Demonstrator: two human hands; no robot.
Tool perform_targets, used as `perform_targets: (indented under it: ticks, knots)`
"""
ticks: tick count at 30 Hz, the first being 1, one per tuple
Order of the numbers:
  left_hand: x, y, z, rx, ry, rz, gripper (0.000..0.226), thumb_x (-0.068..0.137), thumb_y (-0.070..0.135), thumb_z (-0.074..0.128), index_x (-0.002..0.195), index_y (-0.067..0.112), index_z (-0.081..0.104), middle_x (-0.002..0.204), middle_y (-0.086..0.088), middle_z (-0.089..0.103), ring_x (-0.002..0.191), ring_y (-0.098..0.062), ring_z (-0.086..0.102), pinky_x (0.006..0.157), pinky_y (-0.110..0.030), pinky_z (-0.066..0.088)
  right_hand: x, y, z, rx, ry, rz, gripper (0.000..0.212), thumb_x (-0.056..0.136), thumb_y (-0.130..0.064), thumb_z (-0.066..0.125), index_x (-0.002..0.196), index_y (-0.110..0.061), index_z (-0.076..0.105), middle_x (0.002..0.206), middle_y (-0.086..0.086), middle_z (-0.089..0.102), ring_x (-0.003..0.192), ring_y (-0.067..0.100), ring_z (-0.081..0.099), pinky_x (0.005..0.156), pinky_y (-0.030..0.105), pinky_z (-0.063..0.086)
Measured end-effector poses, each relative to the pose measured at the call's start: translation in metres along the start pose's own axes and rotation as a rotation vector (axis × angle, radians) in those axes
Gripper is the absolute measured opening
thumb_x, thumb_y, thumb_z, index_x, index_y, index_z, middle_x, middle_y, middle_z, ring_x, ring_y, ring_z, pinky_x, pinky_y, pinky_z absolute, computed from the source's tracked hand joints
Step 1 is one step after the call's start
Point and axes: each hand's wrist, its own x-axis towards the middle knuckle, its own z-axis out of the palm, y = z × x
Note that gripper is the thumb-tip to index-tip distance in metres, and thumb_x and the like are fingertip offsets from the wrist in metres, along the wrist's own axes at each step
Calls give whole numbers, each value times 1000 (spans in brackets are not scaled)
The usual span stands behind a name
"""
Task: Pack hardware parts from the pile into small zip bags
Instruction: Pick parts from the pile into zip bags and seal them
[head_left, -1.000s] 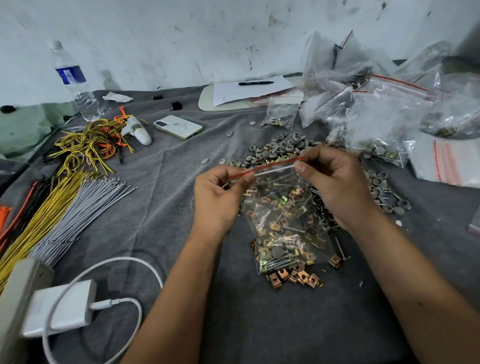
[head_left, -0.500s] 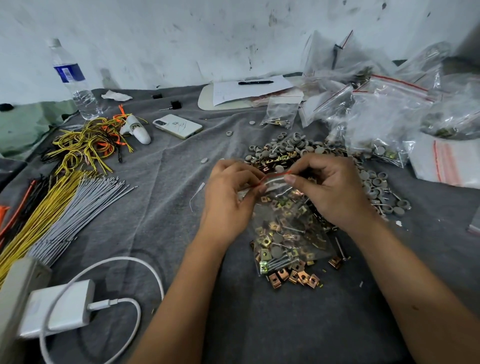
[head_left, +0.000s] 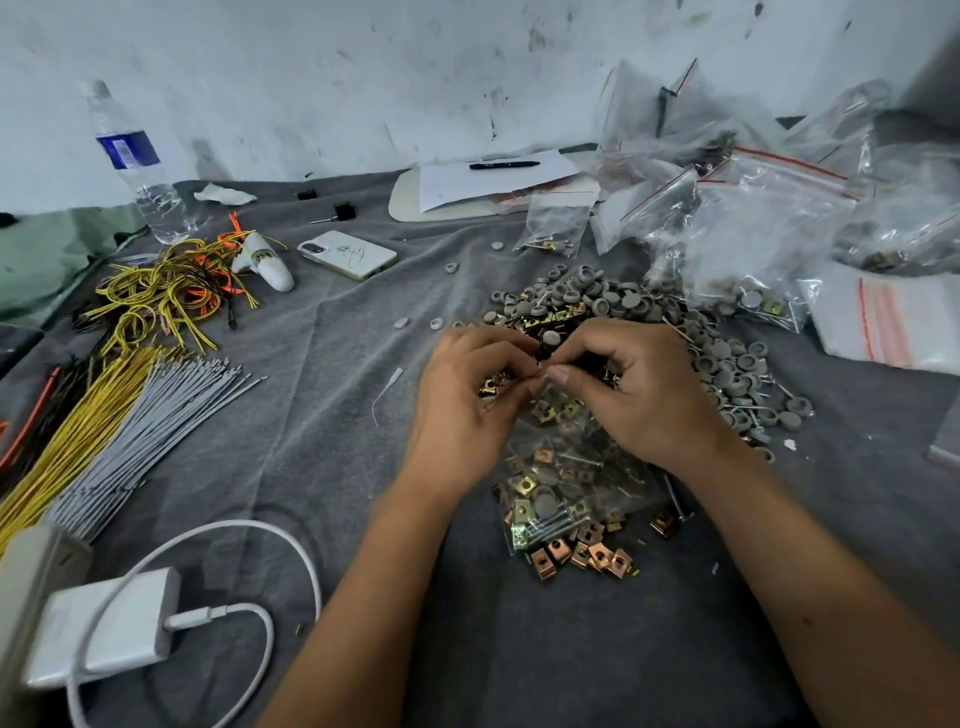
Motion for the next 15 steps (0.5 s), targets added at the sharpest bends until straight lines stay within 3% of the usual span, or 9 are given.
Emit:
perform_targets:
  ticks: [5,8,10,13,15]
  knots:
    - [-2,4,0,-103,27,5,4,89,4,74,90,6,71,100,0,72,97,-22,68,82,-52,55,0,-7,7,35,-7,-18,11,89,-11,78,99,-7,75,90,-2,73,85,8,68,76,26,55]
    - [4,13,-6,-167,84,-72,11,92,1,66,94,12,65,101,5,69,98,-15,66,88,-46,55,-2,-6,7,68,-144,80,23,91,-29,77,105,-12,68,89,-7,71,79,0,67,70,14,50]
    - [14,24,-12,-178,129,-93,21,95,3,63,93,24,63,101,11,67,100,-15,65,92,-43,54,-3,-4,8,81,-188,125,18,94,-29,74,105,-15,71,85,-12,70,72,-3,65,66,12,47]
    - [36,47,-13,-94,193,-21,13,95,9,60,97,22,62,102,10,66,103,-17,61,93,-45,50,-2,-5,5,178,-64,183,14,99,-18,68,110,-13,74,89,-7,76,77,1,70,71,22,56]
    - [53,63,-6,105,284,89,10,95,13,63,106,13,65,112,5,65,111,-18,55,98,-41,42,2,-3,-5,293,64,259,7,100,-16,66,98,-16,73,79,-7,75,67,5,72,60,25,57]
